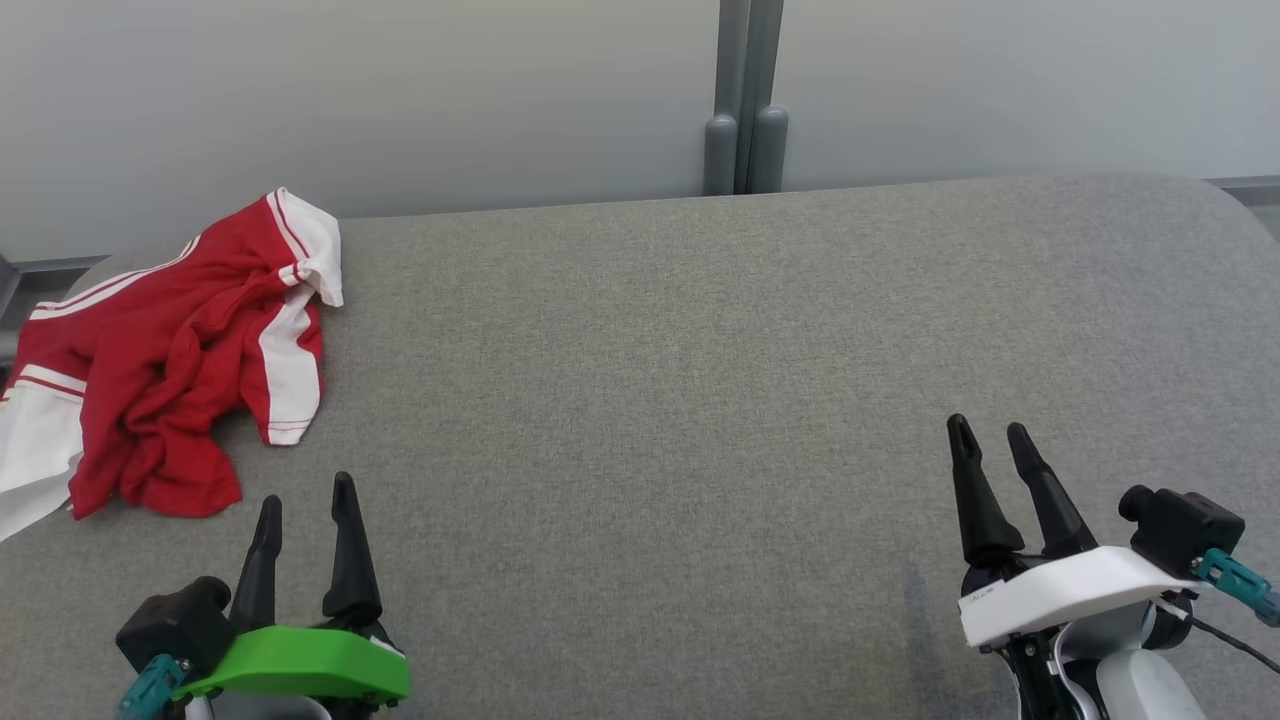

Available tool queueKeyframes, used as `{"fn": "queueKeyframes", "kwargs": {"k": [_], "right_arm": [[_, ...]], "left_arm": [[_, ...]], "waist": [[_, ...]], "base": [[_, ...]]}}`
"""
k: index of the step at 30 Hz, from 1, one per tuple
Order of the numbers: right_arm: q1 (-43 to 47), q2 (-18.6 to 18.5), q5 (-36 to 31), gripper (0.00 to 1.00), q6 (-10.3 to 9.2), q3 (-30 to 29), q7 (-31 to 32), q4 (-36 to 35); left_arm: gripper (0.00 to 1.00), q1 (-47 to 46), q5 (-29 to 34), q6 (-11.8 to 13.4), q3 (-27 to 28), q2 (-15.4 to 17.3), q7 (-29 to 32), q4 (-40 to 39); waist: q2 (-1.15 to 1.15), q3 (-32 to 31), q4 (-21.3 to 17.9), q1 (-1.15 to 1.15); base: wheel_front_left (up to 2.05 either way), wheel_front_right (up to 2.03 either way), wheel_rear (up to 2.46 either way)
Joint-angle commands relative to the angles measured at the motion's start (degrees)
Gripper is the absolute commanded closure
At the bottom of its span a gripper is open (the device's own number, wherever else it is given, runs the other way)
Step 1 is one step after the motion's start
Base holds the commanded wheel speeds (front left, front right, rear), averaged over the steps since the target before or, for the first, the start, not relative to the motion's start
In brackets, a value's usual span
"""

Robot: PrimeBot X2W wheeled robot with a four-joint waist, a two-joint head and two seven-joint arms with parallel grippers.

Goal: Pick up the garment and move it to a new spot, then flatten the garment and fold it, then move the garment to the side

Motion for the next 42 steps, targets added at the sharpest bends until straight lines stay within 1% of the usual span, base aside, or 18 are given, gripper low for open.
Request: {"fn": "queueKeyframes", "kwargs": {"k": [1,14,32,36,42], "right_arm": [[-0.1,-0.4,-1.8,0.0,0.04,0.4,-0.7,-0.7],[0.4,-0.4,-9.5,0.0,0.04,2.0,-2.9,0.5],[0.4,-0.5,-17.9,0.0,0.04,3.9,-5.6,1.0],[0.3,-0.5,-19.6,0.0,0.05,4.2,-6.1,1.0],[0.6,-0.6,-21.9,0.0,0.05,4.4,-6.9,0.6]], "left_arm": [[0.0,0.3,1.8,0.2,-0.1,0.4,-0.5,-0.6],[0.0,1.6,9.2,1.4,-0.6,0.8,-2.0,-0.6],[0.0,3.0,16.0,1.7,-0.1,0.1,-3.7,-1.1],[0.0,3.1,17.0,1.3,0.0,-0.1,-4.1,-1.3],[0.0,3.8,18.9,1.3,0.1,-0.5,-4.6,-1.8]], "waist": [[0.0,0.0,0.0,0.0],[0.0,-0.3,0.2,0.0],[0.0,-0.6,0.4,0.0],[0.0,-0.6,0.4,0.0],[0.0,-0.6,0.4,0.0]], "base": [[0.0,0.0,0.0],[0.0,0.0,0.0],[0.0,0.0,0.0],[0.0,0.0,0.0],[0.0,0.0,0.0]]}}
